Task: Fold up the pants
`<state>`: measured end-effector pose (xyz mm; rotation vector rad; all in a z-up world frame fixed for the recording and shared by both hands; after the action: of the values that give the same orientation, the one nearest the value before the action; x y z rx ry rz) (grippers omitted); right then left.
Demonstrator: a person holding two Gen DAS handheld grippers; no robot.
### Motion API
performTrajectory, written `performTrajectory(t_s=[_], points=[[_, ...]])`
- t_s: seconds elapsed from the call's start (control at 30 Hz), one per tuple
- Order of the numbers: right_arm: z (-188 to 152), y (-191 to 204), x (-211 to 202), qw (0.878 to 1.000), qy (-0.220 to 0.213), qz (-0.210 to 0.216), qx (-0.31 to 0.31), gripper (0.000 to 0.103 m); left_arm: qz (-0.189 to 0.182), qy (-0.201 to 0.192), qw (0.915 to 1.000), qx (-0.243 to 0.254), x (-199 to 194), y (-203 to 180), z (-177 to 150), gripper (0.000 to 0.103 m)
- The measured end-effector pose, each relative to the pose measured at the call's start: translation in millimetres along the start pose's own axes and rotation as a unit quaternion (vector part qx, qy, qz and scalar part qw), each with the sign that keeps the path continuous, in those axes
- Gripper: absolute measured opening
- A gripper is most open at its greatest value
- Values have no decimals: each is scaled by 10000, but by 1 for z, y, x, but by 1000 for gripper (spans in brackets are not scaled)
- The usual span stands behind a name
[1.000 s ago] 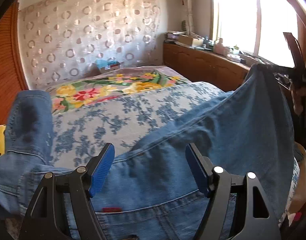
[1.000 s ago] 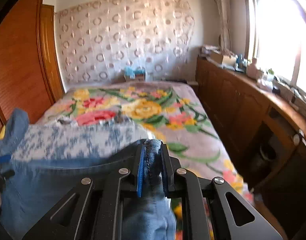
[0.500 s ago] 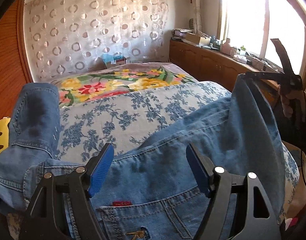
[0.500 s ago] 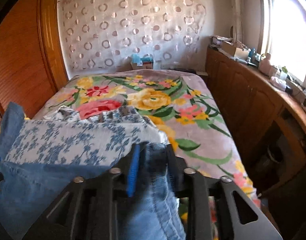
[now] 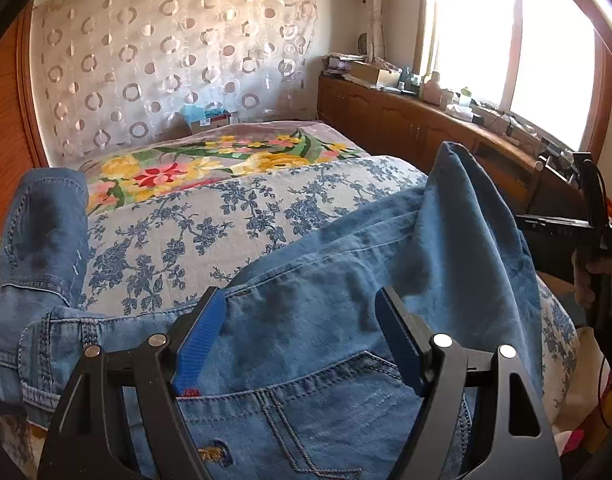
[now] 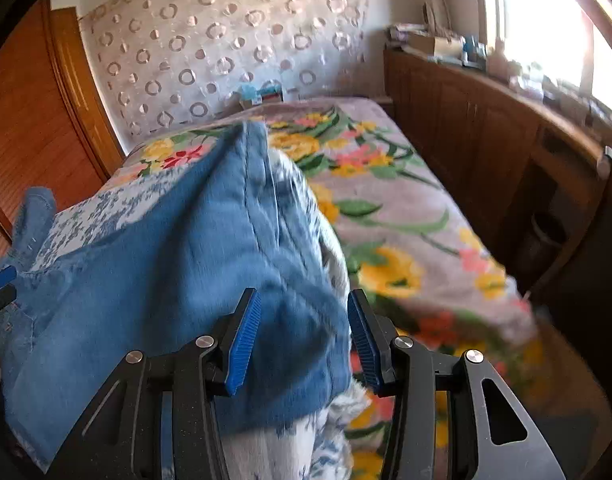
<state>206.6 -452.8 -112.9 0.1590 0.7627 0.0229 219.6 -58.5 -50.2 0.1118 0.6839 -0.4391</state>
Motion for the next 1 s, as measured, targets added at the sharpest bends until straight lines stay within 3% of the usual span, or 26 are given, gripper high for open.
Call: performTrajectory(t_s=[0.23,0.3,0.33,0.37,0.43,0.6,0.73,1.0], points=[[3,3,5,9996,159,100,189,47,170,-12,9999,4,-18,-3,-5,78],[6,2,2,9996,133,133,192,36,231,-18,9997,-11,-23,-1,-8,78],[4,4,3,9997,99,149,179,17,263,-16,9997,-26,-25,0,-10,78],[5,5,1,9998,34,131,154,8,290,-19,9996,-38,-27,1,-12,78],[8,11,-9,9996,-190,152,109,3,347,-44,9994,-62,-35,4,-16,78],[31,40,-42,9969,-661,378,-195,2,446,-151,9988,-134,-54,11,-24,78],[46,85,-68,9905,-949,748,-662,1,542,-252,9980,-195,-70,20,-31,78],[53,211,-104,9620,-1154,1748,-1754,1,865,-407,9943,-468,-105,49,-54,78]])
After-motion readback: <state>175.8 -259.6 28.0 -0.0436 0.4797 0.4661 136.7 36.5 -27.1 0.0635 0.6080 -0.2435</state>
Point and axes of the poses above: each gripper's, at about its wrist camera, not at the fingertips, and x roughly the way its jaws point, y to its left, z to its top, the point moved 3 cm from there along x, roughly the way its jaws point, and after that the axes turned 2 degrees about x, right-handed, at the moved point
